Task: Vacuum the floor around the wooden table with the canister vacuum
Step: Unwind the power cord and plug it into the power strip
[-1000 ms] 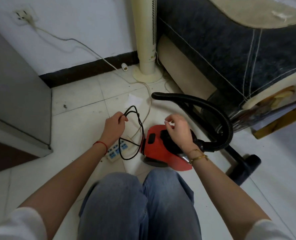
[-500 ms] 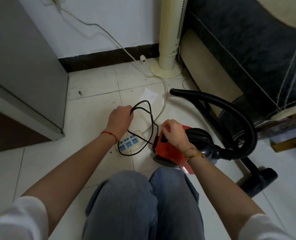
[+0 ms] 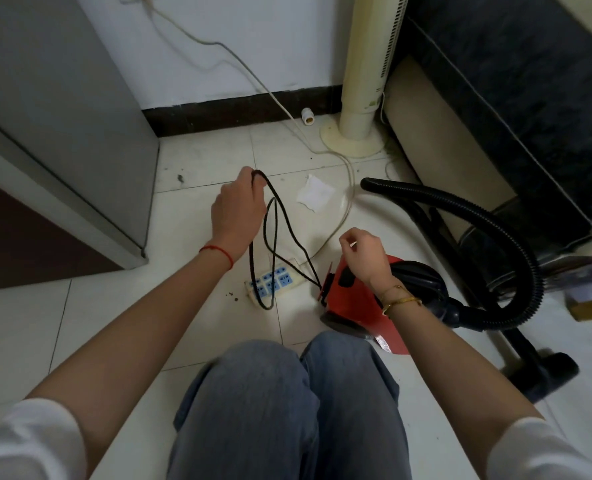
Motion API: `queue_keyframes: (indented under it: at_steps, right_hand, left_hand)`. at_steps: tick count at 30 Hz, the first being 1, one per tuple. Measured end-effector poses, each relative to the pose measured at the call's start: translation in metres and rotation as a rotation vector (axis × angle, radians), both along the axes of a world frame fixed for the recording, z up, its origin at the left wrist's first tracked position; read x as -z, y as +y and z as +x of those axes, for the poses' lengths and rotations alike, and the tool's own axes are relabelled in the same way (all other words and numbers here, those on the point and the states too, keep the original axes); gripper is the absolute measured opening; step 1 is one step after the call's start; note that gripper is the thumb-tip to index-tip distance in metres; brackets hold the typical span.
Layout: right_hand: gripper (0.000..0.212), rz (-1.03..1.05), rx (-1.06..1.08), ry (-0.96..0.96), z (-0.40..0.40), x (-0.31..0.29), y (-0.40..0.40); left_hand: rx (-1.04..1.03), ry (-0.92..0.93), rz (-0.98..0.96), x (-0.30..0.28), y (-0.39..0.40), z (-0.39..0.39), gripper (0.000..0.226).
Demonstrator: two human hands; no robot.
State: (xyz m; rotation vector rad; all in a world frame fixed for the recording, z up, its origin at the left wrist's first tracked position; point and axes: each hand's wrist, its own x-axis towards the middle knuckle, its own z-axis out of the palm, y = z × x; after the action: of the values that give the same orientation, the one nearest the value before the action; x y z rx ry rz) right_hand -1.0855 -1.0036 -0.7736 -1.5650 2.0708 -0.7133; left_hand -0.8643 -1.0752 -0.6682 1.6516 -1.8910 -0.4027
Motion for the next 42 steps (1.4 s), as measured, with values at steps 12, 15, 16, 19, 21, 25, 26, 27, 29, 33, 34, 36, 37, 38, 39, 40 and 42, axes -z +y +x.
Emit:
queue_keyframes:
  at_steps: [12, 15, 16, 19, 21, 25, 26, 27, 29, 33, 34, 36, 37, 38, 39, 40, 42]
  right_hand:
    - [0.029, 0.098, -0.224, -0.119, 0.051, -0.01, -0.036]
    - [0.02, 0.104, -0.236, -0.056, 0.05, -0.011, -0.044]
    - [0.02, 0.092, -0.24, -0.037, 0.049, -0.013, -0.044]
    - [0.02, 0.029, -0.213, 0.032, 0.044, -0.02, -0.046]
    - [0.02, -0.002, -0.201, 0.069, 0.039, -0.026, -0.046]
    - [0.019, 0.064, -0.265, 0.068, 0.03, -0.029, -0.043]
    - [0.019, 0.086, -0.273, 0.063, 0.026, -0.027, -0.041]
    - [0.019, 0.107, -0.277, 0.06, 0.022, -0.024, -0.039]
    - [0.017, 0.163, -0.275, 0.064, 0.014, -0.016, -0.033]
    - [0.018, 0.228, -0.262, 0.072, -0.001, -0.007, -0.022]
    - [0.019, 0.227, -0.244, 0.086, -0.003, -0.005, -0.019]
    - [0.024, 0.216, -0.203, 0.125, -0.009, 0.001, -0.016]
    - [0.026, 0.21, -0.193, 0.147, -0.012, 0.005, -0.015]
    - [0.028, 0.207, -0.192, 0.17, -0.014, 0.009, -0.015]
    - [0.029, 0.205, -0.201, 0.191, -0.017, 0.014, -0.015]
    - [0.03, 0.203, -0.218, 0.212, -0.019, 0.018, -0.016]
    - [0.033, 0.21, -0.259, 0.259, -0.024, 0.026, -0.018]
  left_hand:
    - [0.321, 0.096, -0.05, 0.016, 0.027, 0.01, 0.02]
    - [0.31, 0.124, 0.054, 0.02, 0.027, 0.014, 0.018]
    - [0.304, 0.141, 0.121, 0.022, 0.026, 0.015, 0.018]
    - [0.283, 0.32, 0.535, 0.021, 0.025, 0.014, 0.035]
    - [0.289, 0.429, 0.93, 0.014, 0.023, 0.015, 0.071]
    - [0.399, 0.749, 1.418, 0.02, 0.015, 0.022, 0.108]
    - [0.409, 0.862, 1.503, 0.024, 0.015, 0.023, 0.11]
    - [0.403, 0.969, 1.562, 0.028, 0.014, 0.023, 0.111]
    - [0.371, 1.065, 1.572, 0.036, 0.011, 0.021, 0.102]
    - [0.245, 0.709, 1.457, 0.055, 0.008, 0.001, 0.064]
    - [0.21, 0.617, 1.422, 0.064, 0.008, -0.006, 0.056]
    - [0.178, 0.478, 1.376, 0.084, 0.009, -0.02, 0.048]
    - [0.161, 0.432, 1.366, 0.095, 0.01, -0.027, 0.047]
    - [0.144, 0.405, 1.355, 0.108, 0.011, -0.034, 0.047]
    - [0.133, 0.38, 1.331, 0.122, 0.012, -0.04, 0.045]
    - [0.133, 0.354, 1.296, 0.135, 0.013, -0.046, 0.042]
    - [0.132, 0.298, 1.238, 0.158, 0.017, -0.058, 0.035]
